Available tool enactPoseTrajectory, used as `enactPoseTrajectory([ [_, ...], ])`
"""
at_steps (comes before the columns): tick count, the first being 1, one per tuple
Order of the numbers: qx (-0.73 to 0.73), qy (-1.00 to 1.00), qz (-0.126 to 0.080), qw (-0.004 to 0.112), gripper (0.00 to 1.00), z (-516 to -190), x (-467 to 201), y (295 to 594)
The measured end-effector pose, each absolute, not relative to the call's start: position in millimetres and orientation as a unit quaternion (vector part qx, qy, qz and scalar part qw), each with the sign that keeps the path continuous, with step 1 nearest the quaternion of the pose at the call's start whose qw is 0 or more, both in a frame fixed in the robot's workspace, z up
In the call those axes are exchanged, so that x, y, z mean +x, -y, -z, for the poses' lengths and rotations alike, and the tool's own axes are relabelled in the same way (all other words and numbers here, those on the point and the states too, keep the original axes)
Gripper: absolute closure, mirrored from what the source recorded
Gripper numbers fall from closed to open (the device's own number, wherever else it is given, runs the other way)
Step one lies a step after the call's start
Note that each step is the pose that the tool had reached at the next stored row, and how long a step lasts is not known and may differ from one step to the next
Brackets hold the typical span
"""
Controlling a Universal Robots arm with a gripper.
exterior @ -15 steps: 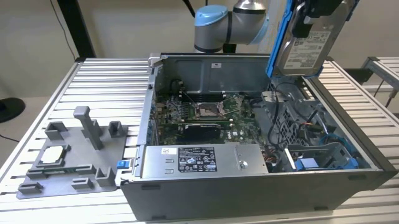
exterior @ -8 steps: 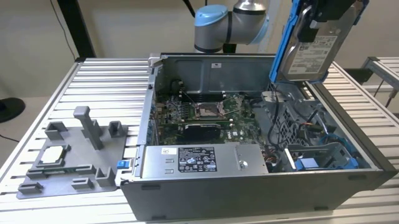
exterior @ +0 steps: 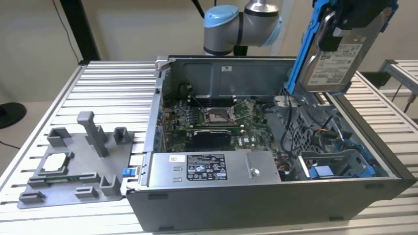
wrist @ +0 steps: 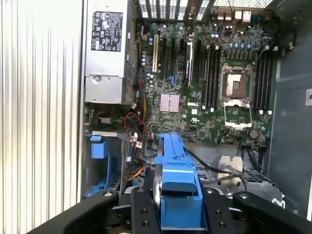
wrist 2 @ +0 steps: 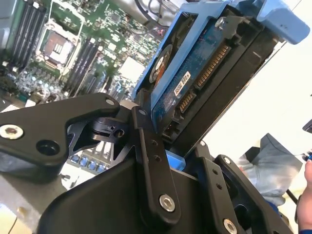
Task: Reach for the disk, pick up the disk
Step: 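Pick up the disk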
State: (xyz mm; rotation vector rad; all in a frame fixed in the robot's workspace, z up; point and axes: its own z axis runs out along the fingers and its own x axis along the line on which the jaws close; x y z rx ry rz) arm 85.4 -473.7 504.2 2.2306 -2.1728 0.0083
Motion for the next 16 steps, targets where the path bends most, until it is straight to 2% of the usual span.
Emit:
enactPoseTrajectory([
  [16, 0.716, 0.698, -0.002, 0.014, 1.0, -503.8, 87.9, 511.7],
])
